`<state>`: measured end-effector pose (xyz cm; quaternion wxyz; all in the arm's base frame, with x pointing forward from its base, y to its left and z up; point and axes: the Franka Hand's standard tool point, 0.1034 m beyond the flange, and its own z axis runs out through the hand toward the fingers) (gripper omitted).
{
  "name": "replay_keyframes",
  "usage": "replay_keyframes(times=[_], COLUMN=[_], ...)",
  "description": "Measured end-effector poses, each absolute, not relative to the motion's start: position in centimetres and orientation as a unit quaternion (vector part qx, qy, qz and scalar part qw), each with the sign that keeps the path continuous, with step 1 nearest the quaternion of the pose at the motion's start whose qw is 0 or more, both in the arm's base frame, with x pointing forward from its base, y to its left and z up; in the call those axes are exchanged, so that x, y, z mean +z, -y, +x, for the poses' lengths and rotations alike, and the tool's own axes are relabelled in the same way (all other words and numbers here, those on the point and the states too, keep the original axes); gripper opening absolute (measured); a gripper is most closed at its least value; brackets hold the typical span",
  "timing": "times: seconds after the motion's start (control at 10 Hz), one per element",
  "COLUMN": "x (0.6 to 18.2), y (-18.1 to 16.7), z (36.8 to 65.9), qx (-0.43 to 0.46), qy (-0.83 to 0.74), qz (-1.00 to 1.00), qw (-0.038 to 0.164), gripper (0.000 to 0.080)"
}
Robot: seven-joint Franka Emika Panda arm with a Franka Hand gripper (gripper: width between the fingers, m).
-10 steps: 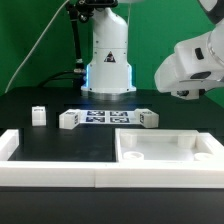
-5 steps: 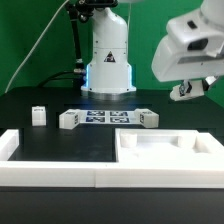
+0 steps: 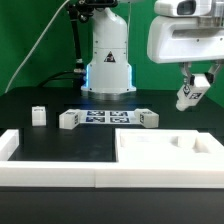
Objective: Assemble one leg
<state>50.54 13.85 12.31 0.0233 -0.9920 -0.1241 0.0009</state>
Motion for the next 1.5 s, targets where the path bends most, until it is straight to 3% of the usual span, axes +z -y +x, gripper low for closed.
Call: replay_keyframes(times=[0.2,0.5,0.7,1.0,1.1,1.3,1.5], x=[12.0,14.2,14.3,13.6,11.4,11.9,11.2], y=[-13.8,-14.0,-14.1,-14.0,-13.8,-13.7,-13.3], z=[50.6,53.6,53.8,53.6,52.9,55.7,57.6], qx=[-0.070,-0.221,-0.280,-0.286,-0.280,-0.284,-0.283], qy=[0.123,0.130,0.128,0.134,0.145,0.158,0.170], qz=[-0.989,-0.966,-0.950,-0.947,-0.948,-0.945,-0.943], qw=[0.031,0.045,0.052,0.051,0.049,0.043,0.038], gripper=[0.0292,0.0292,0.0292,0.0292,0.0292,0.0294,0.0294])
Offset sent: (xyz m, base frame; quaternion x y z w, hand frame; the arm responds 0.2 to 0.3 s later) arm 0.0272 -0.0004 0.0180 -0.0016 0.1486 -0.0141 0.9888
